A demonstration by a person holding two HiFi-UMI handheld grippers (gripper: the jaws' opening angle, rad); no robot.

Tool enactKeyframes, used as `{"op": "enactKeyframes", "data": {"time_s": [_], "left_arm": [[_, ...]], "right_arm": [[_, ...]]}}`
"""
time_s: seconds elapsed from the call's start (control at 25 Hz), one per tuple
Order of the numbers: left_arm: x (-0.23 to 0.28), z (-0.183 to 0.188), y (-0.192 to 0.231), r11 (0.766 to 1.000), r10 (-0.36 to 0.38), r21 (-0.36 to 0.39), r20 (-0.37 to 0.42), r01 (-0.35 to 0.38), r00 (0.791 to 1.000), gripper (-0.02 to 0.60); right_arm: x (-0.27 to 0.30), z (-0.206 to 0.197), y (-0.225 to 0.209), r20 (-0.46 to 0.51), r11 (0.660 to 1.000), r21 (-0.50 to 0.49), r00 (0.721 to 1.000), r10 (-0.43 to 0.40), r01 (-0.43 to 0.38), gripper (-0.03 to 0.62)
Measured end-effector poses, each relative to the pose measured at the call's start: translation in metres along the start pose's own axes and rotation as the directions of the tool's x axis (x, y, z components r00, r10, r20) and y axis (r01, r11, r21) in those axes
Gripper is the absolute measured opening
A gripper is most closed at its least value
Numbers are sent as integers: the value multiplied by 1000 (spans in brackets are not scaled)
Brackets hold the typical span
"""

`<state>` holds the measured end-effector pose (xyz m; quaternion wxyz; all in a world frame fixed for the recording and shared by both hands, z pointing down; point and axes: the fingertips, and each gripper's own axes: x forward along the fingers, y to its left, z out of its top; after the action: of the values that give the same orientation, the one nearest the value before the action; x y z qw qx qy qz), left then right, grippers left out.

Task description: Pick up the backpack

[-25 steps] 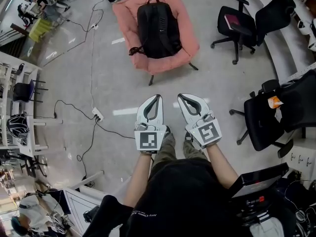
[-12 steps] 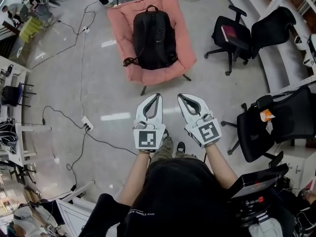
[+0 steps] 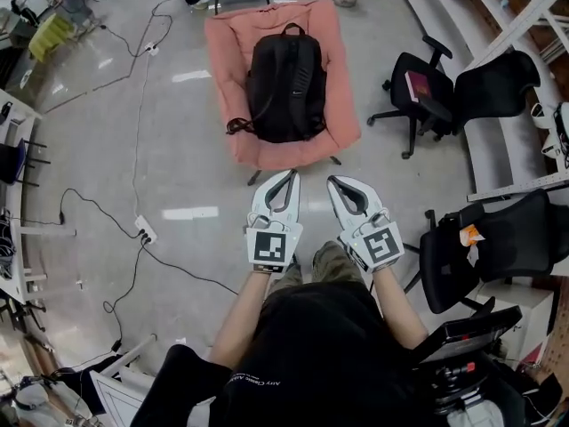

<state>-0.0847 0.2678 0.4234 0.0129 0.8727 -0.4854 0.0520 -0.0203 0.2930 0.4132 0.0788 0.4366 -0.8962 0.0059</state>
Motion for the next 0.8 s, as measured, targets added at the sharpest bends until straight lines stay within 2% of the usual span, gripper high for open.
{"op": "enactKeyframes", "data": {"time_s": [0.16, 0.36, 0.68, 0.8], "left_arm": [[35, -11, 16, 1000, -1, 19, 0, 1, 1000, 2], [96, -23, 49, 999, 31, 38, -52, -29, 998, 2], [206, 9, 81, 993, 61, 102, -62, -54, 996, 2], [230, 11, 98, 993, 91, 85, -52, -87, 994, 2]], "right_arm": [[28, -11, -31, -5, 999, 32, 1000, -7, 7, 12], [85, -23, -74, -19, 1000, 22, 1000, 19, -19, 12], [165, -5, -174, 36, 995, 55, 996, 83, -85, 12], [194, -14, -197, -19, 992, 79, 995, 102, -100, 12]]}}
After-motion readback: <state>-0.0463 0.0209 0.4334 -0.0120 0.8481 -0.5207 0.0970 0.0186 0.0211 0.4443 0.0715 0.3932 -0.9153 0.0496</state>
